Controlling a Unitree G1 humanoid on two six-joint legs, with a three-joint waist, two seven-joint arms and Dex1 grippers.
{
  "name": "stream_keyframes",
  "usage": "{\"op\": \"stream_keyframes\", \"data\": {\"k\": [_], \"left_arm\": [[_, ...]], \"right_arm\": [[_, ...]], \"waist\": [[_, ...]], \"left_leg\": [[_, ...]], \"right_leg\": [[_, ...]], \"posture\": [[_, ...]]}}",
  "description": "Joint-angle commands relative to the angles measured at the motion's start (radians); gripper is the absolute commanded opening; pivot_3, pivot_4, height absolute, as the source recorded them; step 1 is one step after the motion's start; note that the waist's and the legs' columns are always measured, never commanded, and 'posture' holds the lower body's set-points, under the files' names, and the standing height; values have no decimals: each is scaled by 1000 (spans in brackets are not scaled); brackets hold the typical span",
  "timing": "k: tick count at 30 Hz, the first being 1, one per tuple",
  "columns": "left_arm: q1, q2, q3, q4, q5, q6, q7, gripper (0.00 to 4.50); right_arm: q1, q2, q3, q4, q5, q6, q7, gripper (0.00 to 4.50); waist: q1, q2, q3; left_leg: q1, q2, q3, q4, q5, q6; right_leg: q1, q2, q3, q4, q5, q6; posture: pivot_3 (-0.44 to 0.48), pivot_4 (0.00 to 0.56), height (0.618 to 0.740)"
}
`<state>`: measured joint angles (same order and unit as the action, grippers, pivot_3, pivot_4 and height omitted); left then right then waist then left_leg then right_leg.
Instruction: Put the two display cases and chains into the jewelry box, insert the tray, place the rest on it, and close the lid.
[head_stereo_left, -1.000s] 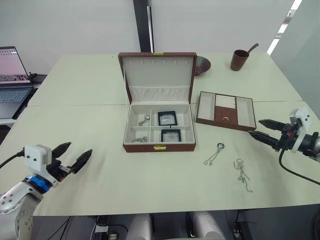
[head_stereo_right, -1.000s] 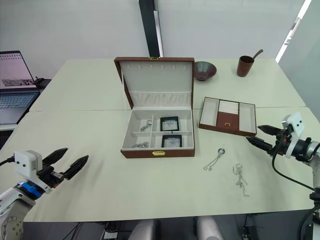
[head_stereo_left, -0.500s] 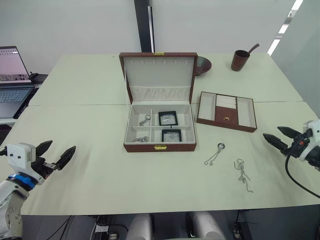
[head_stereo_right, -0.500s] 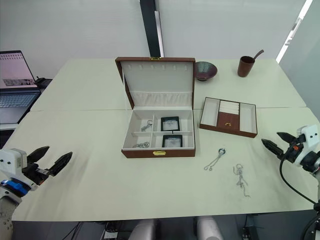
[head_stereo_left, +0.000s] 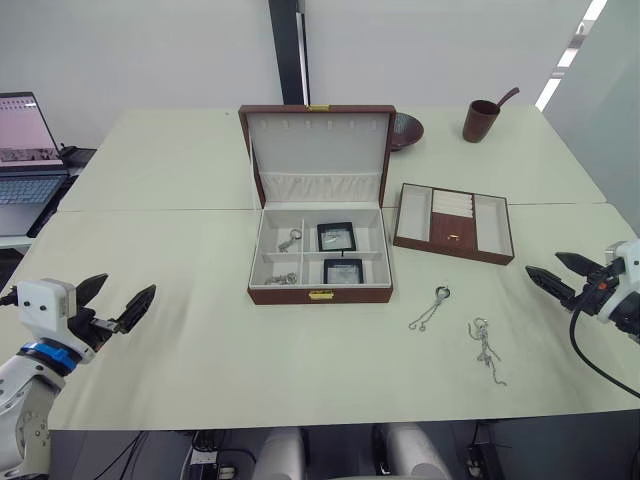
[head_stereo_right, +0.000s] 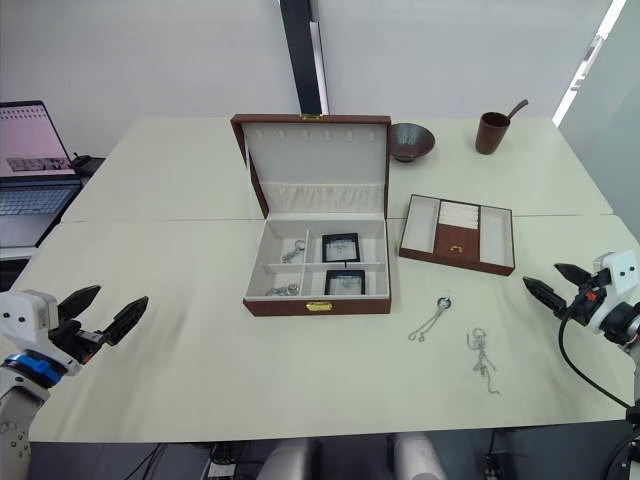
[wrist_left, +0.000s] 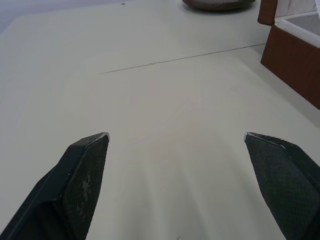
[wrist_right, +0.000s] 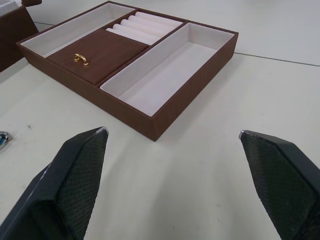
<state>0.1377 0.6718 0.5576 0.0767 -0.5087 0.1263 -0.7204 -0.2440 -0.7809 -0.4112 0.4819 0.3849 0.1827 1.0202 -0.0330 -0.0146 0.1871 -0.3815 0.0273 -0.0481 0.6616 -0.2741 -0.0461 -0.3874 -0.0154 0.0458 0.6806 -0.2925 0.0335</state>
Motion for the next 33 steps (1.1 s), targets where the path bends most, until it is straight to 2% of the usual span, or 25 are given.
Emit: {"op": "stream_keyframes", "data": {"k": [1,4,10,14,20,24,30,33], "left_arm": [[-4,-4,19,-53,-9,4,17,4500],[-1,-6,-1,-93,-11,16,6,4500],[2,2,-113,-270,-22,65,-63,4500],[-27,-6,-213,-379,-43,106,-104,4500],[-61,-23,-413,-476,-17,100,-196,4500],[-44,-22,-515,-503,30,41,-262,4500],[-16,-47,-589,-497,74,-42,-300,4500],[-5,-86,-624,-505,99,-77,-275,4500]], "right_arm": [[0,-15,-22,-9,18,-15,-1,4470],[-5,-15,-20,-12,20,-11,1,4470],[-55,-60,2,14,22,6,75,4470],[-113,-122,97,40,-19,25,197,4470],[-267,-190,271,132,-122,-19,365,4470],[-414,-185,359,244,-198,-96,427,4470],[-589,-143,464,414,-305,-225,481,4470],[-662,-112,528,510,-388,-313,477,4470]], "waist": [[0,0,0],[1,0,0],[1,0,0],[0,0,0],[-1,0,0],[-2,1,0],[0,1,0],[0,1,0]], "left_leg": [[0,0,0,0,0,0],[0,0,0,0,0,0],[0,0,0,0,0,0],[0,0,0,0,0,0],[0,-1,1,1,0,0],[1,0,1,0,0,0],[1,0,1,1,0,0],[1,0,1,1,0,0]], "right_leg": [[0,0,0,0,0,0],[0,0,0,0,0,0],[0,-1,0,0,0,0],[0,0,0,0,0,0],[1,0,1,0,0,0],[0,1,1,0,0,0],[0,1,1,0,0,0],[0,0,1,0,0,0]], "posture": [[0,150,740],[0,150,740],[0,150,740],[0,150,740],[0,150,740],[0,150,740],[0,150,740],[0,150,740]]}}
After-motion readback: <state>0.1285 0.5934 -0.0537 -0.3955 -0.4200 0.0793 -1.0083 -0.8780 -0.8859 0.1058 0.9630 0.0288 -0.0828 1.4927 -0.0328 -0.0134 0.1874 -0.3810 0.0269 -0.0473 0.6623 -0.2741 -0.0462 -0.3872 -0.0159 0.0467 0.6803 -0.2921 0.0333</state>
